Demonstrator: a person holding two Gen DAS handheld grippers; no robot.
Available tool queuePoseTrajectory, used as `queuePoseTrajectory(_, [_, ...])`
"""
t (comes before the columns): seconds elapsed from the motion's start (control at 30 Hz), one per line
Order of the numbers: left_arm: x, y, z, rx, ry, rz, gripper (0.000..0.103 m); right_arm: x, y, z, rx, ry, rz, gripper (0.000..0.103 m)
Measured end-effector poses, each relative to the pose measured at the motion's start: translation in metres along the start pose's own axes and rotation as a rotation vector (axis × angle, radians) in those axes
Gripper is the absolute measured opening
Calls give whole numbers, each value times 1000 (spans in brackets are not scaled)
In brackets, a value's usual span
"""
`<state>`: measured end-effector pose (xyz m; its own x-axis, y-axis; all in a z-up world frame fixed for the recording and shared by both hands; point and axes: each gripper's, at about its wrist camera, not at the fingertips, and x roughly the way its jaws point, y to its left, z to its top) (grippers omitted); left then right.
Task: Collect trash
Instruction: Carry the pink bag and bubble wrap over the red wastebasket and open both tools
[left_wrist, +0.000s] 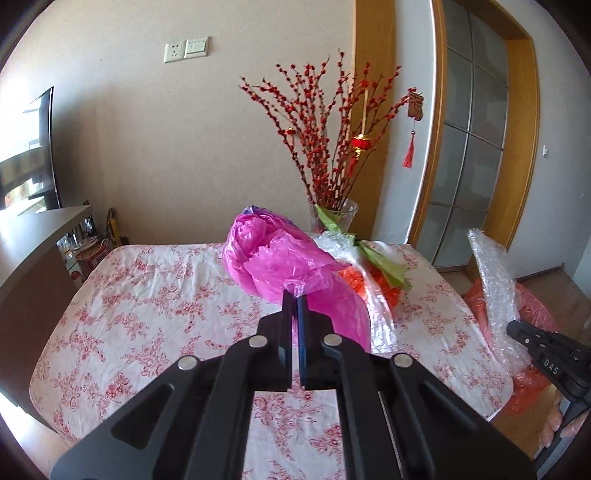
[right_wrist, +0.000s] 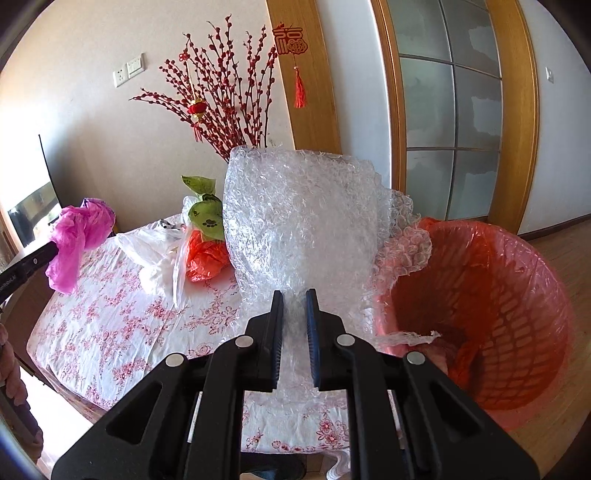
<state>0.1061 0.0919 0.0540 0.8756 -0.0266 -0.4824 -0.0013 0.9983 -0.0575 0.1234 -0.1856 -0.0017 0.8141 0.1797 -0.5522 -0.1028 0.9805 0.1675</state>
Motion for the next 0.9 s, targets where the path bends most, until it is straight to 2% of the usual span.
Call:
queuePoseTrajectory(0.4, [0,-88,12,116,-41,-207,4,-25,-53,4,75,-44,-106,13])
queuePoseTrajectory(0.9, [29,-200,-4,212,2,-440,4,-48,-122,-2,187,-66,-237,13])
